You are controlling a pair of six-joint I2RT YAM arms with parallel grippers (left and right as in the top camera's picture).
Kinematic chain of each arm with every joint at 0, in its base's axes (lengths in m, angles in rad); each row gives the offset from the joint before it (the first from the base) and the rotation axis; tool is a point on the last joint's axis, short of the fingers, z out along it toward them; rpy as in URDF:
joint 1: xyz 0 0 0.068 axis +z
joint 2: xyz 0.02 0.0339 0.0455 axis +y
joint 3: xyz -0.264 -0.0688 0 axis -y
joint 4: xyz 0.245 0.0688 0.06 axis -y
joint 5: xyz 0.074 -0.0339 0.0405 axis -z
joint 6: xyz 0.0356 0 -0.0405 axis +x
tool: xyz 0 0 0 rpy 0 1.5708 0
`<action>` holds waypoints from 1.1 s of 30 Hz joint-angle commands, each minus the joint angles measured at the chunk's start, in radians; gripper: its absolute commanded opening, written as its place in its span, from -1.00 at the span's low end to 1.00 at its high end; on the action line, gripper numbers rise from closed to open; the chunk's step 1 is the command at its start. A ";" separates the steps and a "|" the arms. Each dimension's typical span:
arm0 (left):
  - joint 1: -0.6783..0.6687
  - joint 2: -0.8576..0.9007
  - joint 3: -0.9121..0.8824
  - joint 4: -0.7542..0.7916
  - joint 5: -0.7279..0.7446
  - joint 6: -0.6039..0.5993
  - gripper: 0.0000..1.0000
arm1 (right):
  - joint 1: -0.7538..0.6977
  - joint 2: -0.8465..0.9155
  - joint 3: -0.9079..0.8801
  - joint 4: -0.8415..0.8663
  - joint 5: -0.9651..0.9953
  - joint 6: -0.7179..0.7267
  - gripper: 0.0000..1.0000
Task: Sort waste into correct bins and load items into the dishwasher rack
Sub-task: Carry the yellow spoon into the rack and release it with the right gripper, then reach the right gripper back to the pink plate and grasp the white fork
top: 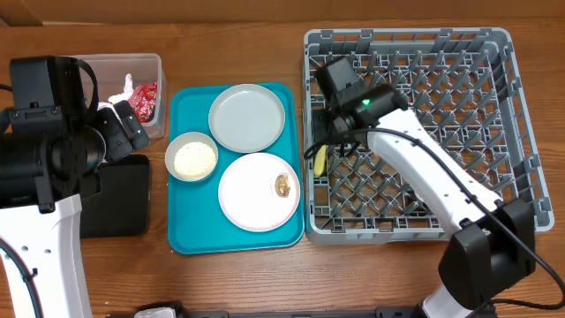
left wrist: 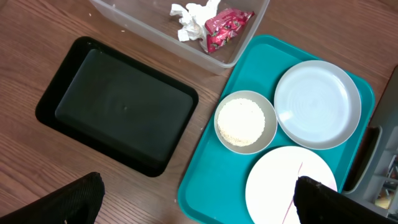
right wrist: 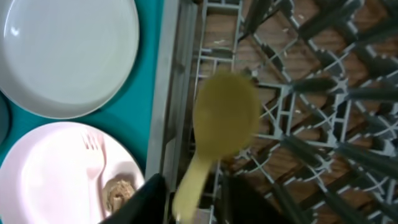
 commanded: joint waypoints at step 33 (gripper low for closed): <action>0.003 0.006 0.013 0.002 -0.006 -0.013 1.00 | 0.343 0.323 0.047 0.071 -0.052 0.270 0.18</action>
